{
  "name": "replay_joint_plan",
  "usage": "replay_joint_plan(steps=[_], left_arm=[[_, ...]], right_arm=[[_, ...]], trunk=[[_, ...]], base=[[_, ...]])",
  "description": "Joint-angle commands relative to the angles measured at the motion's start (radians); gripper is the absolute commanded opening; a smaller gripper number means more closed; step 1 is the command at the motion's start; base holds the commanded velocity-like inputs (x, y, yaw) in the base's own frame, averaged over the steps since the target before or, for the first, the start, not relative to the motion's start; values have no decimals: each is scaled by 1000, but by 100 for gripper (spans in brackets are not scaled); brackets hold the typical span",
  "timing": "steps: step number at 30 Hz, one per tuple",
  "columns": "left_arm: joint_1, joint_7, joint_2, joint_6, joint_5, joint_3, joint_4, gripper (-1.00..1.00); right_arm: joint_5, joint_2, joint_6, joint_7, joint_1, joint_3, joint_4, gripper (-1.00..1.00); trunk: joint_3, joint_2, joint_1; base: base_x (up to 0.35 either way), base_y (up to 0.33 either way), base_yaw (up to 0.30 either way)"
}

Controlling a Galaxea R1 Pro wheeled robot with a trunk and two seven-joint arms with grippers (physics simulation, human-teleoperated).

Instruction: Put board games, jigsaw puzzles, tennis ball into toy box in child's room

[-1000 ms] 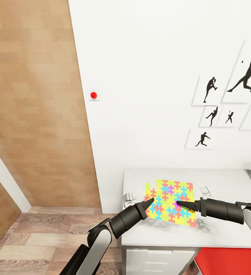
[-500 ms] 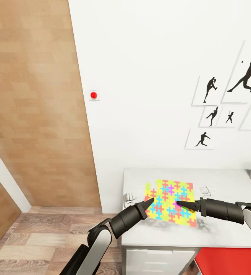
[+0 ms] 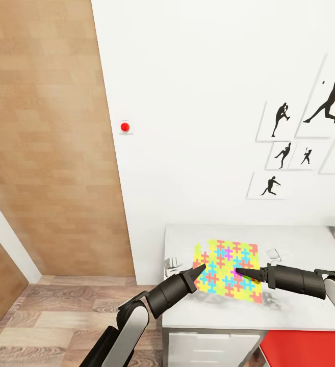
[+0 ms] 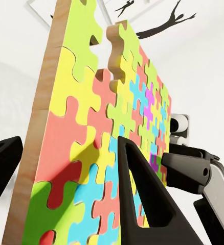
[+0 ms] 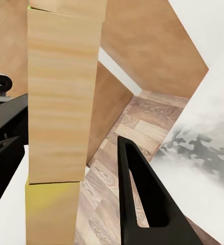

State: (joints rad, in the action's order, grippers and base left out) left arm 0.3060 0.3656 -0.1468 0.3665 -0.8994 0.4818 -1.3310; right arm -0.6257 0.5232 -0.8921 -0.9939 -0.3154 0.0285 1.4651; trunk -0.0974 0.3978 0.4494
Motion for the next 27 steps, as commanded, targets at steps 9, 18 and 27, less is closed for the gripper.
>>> replay_joint_plan(steps=[9, 18, 27], left_arm=[[1, 1, 0, 9, -12, 0, -3, -100], [1, 3, 2, -6, -5, 0, -8, -100], [1, 4, 3, -11, -4, 0, -10, -100]], right_arm=[[-1, 6, -27, -18, -2, -1, -1, -100], [5, 4, -155, -105, -5, 4, -2, -100], [6, 3, -155, -123, -9, 5, -7, -100]], trunk=[[-2, 2, 1], [-2, 2, 1], [-2, 2, 1]], base=[[0, 0, 0], [0, 0, 0], [0, 0, 0]])
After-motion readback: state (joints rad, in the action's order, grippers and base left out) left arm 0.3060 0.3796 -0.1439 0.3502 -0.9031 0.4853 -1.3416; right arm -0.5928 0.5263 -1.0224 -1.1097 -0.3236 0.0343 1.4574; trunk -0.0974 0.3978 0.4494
